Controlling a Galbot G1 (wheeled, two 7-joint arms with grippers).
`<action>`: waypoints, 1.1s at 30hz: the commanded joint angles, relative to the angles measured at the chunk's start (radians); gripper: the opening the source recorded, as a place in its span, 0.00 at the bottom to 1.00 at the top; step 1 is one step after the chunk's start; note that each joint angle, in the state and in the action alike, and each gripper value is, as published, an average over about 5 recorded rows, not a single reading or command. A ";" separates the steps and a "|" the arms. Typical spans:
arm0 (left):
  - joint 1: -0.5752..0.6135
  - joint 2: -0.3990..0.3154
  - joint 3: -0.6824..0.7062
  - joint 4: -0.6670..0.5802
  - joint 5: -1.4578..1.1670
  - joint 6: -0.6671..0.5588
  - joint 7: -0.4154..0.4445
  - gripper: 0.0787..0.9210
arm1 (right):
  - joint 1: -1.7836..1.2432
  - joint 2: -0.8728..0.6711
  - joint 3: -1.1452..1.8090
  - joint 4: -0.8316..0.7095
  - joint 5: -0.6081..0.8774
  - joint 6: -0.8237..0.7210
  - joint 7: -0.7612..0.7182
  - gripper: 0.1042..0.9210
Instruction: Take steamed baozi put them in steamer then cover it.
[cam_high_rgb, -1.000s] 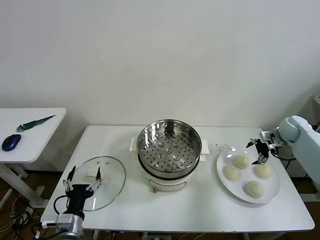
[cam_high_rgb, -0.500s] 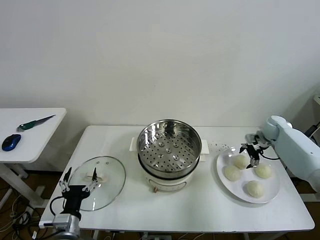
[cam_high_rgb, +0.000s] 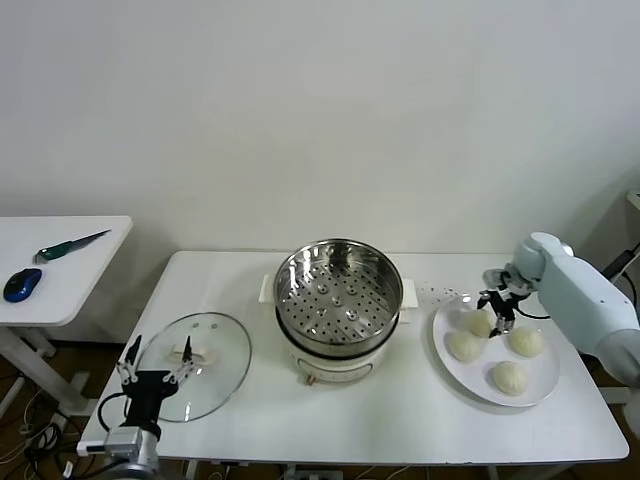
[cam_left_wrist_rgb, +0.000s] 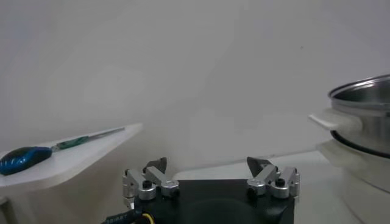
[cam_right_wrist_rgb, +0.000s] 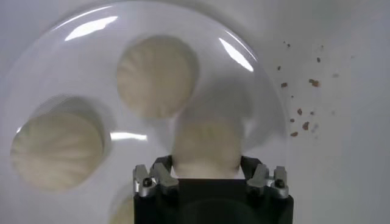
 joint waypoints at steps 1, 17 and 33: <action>0.001 0.001 -0.003 -0.002 0.000 0.001 -0.001 0.88 | 0.007 0.014 0.009 -0.019 -0.014 0.007 -0.006 0.71; 0.021 0.012 -0.001 -0.014 -0.008 -0.001 0.002 0.88 | 0.456 -0.087 -0.494 0.289 0.280 0.100 -0.071 0.69; 0.041 0.012 0.006 -0.017 -0.017 0.003 0.003 0.88 | 0.702 0.180 -0.669 0.534 0.231 0.337 -0.035 0.70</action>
